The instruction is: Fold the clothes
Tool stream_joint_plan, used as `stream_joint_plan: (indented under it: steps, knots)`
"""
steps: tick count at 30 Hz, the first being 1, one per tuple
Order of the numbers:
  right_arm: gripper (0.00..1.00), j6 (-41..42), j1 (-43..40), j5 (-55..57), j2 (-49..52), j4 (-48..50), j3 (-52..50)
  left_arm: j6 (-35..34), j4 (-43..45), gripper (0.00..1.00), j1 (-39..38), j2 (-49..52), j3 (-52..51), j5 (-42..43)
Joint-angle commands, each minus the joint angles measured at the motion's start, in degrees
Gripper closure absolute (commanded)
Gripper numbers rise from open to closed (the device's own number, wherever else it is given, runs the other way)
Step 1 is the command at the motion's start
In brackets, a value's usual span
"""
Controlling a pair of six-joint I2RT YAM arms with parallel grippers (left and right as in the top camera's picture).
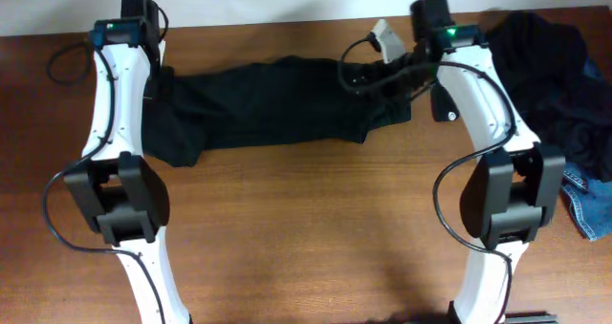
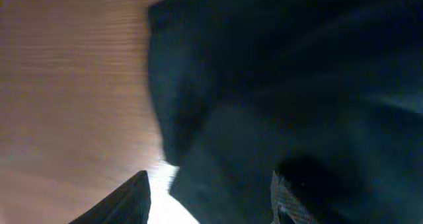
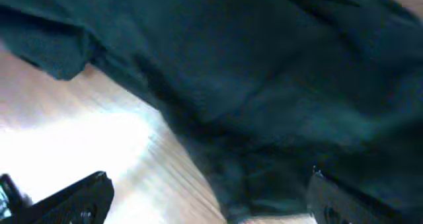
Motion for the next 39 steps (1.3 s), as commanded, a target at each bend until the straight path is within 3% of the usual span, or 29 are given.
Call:
stream_joint_plan:
  steps: [1, 7, 11, 17, 31, 39]
  knots:
    - [0.01, -4.1, 3.5, 1.0, -0.7, 0.1, 1.3, 1.2, -4.3, 0.41, 0.2, -6.7, 0.7, 17.0]
    - [0.01, -3.7, 3.9, 5.6, -0.6, -0.1, 1.3, -1.7, -10.5, 0.42, 0.2, -7.0, 0.7, 21.5]
    - [0.01, -3.7, 3.5, 9.3, -0.5, -1.7, 1.3, -1.9, -9.9, 0.42, 0.2, -7.1, 0.7, 28.1]
    - [0.01, -3.7, 3.2, 10.6, -0.4, -3.6, 1.2, -1.9, -6.2, 0.41, 1.6, -7.1, -2.3, 28.4]
    - [0.02, -3.4, 3.2, 14.6, -0.4, -4.1, 1.2, -2.6, 7.9, 0.43, 10.9, -10.9, -26.3, 30.3]
    - [0.01, -3.4, 3.2, 14.6, -0.3, -4.1, 1.2, -13.1, 24.6, 0.44, 15.8, -21.6, -44.0, 30.4]
